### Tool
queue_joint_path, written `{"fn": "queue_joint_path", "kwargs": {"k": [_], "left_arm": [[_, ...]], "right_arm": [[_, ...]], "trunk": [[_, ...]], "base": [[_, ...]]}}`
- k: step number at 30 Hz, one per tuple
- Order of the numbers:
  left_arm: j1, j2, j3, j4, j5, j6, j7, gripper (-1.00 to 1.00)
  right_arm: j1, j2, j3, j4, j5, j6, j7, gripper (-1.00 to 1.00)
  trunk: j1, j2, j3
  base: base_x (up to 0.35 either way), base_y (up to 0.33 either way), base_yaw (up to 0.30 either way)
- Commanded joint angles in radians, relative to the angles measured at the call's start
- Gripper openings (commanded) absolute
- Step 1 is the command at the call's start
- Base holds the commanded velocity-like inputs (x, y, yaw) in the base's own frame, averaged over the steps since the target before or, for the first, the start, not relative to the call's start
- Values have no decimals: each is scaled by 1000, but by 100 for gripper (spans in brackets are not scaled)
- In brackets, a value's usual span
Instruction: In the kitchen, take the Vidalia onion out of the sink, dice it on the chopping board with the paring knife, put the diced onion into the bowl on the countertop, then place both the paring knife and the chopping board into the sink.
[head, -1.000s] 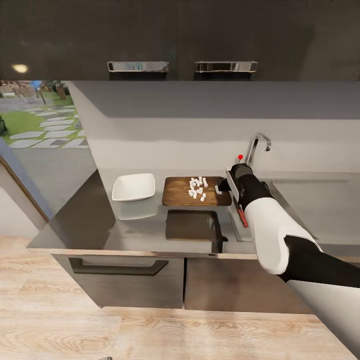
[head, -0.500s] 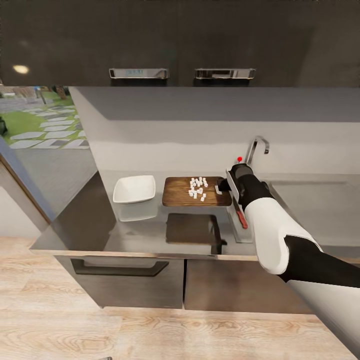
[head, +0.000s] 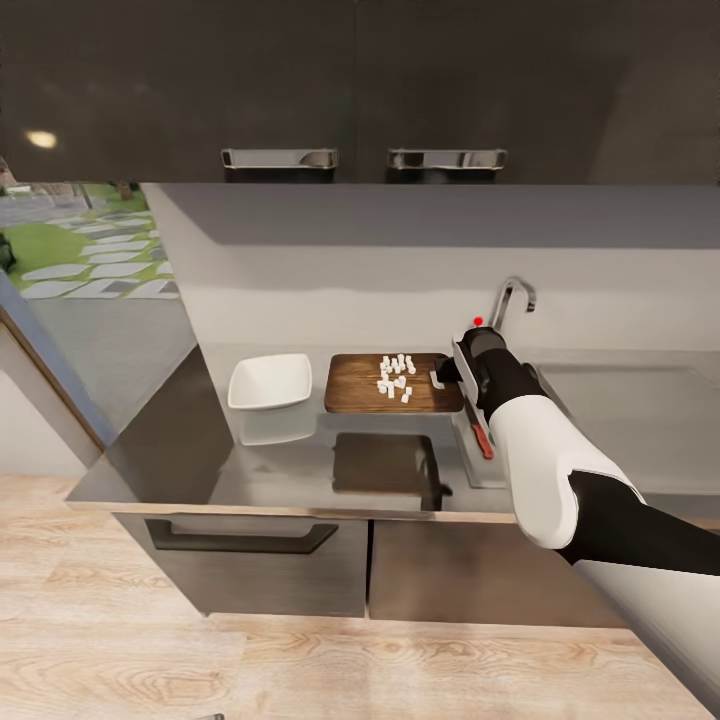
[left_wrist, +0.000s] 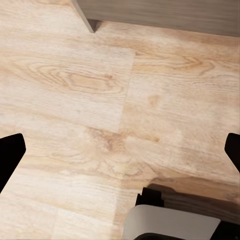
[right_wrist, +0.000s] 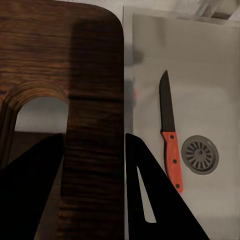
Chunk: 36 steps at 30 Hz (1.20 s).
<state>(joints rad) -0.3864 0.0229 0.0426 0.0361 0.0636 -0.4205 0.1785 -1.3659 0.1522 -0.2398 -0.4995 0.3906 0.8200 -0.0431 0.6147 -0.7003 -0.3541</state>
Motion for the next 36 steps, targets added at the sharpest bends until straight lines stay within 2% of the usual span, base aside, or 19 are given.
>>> {"fn": "queue_joint_path", "kwargs": {"k": [1,17,26,36], "left_arm": [[-2,0,3,4,5,-7,-3,100],[-2,-1,3,4,5,-7,-3,100],[-2,0,3,4,4,-7,-4,100],[-2,-1,3,4,4,-6,-4,100]], "right_arm": [[-1,1,-6,-1,-2,2,-4,-100],[-1,1,-6,-1,-2,2,-4,-100],[-1,1,-6,-1,-3,2,-4,-100],[-1,1,-6,-1,-3,2,-4,-100]], "trunk": [[-4,6,2],[-65,118,52],[-65,118,52],[-65,118,52]], "base": [[0,0,0],[0,0,0],[0,27,0],[0,307,0]]}}
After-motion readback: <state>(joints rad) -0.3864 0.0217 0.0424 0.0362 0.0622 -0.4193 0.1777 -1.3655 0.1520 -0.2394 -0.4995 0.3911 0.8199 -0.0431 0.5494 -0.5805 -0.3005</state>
